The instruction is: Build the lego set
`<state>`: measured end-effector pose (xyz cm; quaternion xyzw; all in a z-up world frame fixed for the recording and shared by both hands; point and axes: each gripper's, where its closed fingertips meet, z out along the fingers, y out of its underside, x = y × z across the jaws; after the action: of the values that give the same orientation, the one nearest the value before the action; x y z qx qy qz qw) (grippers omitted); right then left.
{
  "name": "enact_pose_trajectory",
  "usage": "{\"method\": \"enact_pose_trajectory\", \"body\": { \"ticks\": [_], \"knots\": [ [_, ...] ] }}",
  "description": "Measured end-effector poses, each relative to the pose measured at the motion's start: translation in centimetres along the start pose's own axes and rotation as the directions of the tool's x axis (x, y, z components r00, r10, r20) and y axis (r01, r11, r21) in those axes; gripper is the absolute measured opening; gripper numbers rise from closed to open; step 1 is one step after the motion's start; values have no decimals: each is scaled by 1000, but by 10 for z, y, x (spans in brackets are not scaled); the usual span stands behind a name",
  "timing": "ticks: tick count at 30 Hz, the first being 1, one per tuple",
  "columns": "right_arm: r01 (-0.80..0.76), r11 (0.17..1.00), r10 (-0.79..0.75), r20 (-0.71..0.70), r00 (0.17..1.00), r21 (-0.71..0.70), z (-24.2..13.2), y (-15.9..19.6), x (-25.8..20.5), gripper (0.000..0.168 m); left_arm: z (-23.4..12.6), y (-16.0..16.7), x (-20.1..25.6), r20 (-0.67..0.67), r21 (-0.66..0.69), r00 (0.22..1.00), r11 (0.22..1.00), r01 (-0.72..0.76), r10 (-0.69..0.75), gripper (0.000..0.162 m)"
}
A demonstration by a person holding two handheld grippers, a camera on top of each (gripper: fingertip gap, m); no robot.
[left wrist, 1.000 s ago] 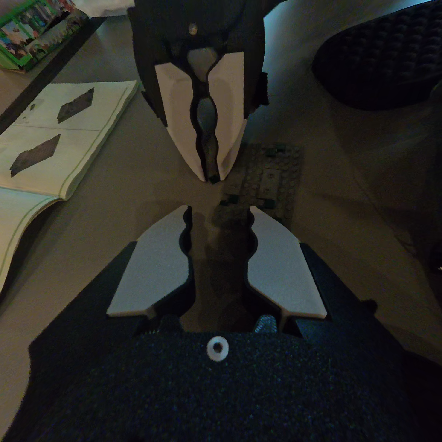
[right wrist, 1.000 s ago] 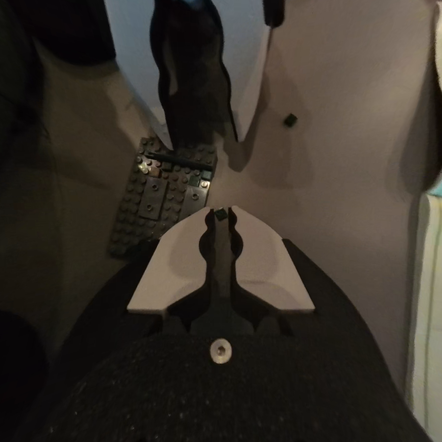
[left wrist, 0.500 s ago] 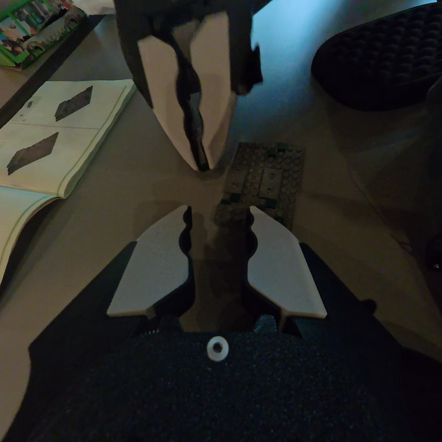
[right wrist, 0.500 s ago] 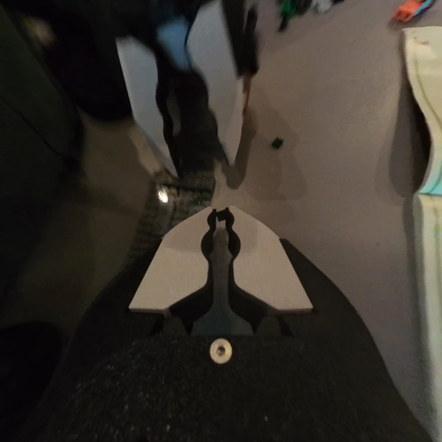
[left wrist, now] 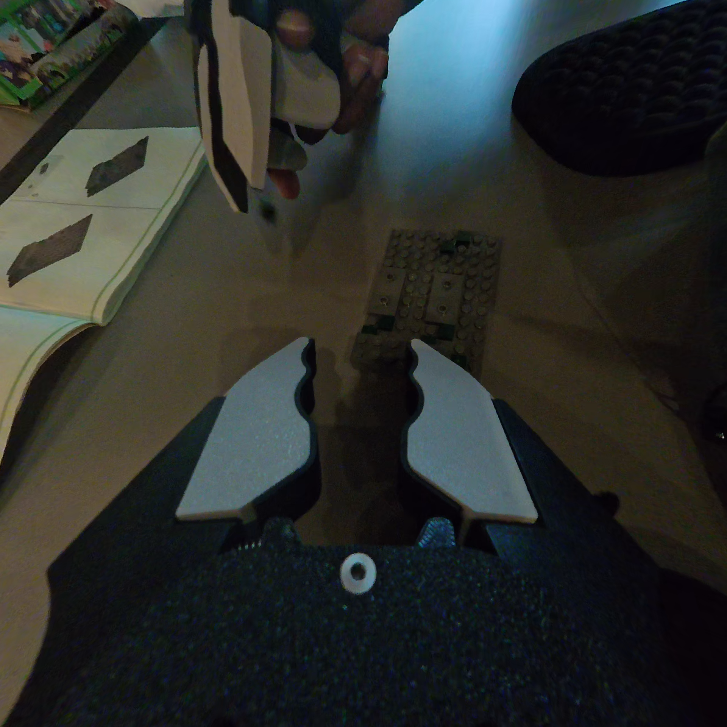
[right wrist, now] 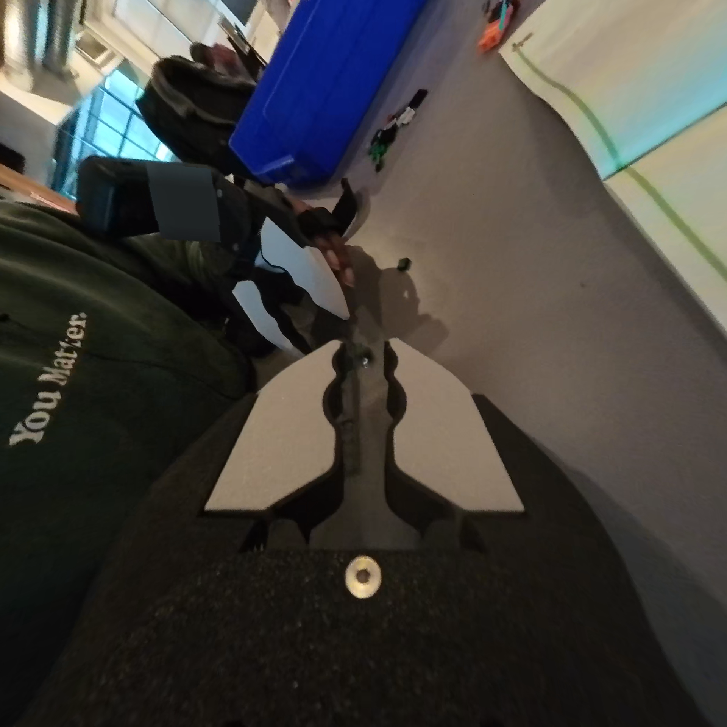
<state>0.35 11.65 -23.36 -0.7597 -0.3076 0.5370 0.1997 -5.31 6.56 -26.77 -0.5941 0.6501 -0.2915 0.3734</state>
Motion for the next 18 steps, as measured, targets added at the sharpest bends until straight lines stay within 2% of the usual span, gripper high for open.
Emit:
{"method": "enact_pose_trajectory", "body": {
  "ticks": [6,9,13,18],
  "knots": [
    [8,1000,-8,-6,1000,16,-8,-1,0,18,0,0,0,-1,0,1000,1000,2,-2,43],
    [88,996,-89,-102,991,-10,-14,1,8,16,0,0,0,0,0,1000,1000,1,-1,43],
    [229,966,-253,-270,929,-116,-22,9,25,16,0,0,0,-2,0,1000,1000,2,-2,43],
    [358,899,-433,-403,806,-251,-25,11,47,17,1,1,1,-4,-7,1000,1000,-6,6,43]
  ]
}}
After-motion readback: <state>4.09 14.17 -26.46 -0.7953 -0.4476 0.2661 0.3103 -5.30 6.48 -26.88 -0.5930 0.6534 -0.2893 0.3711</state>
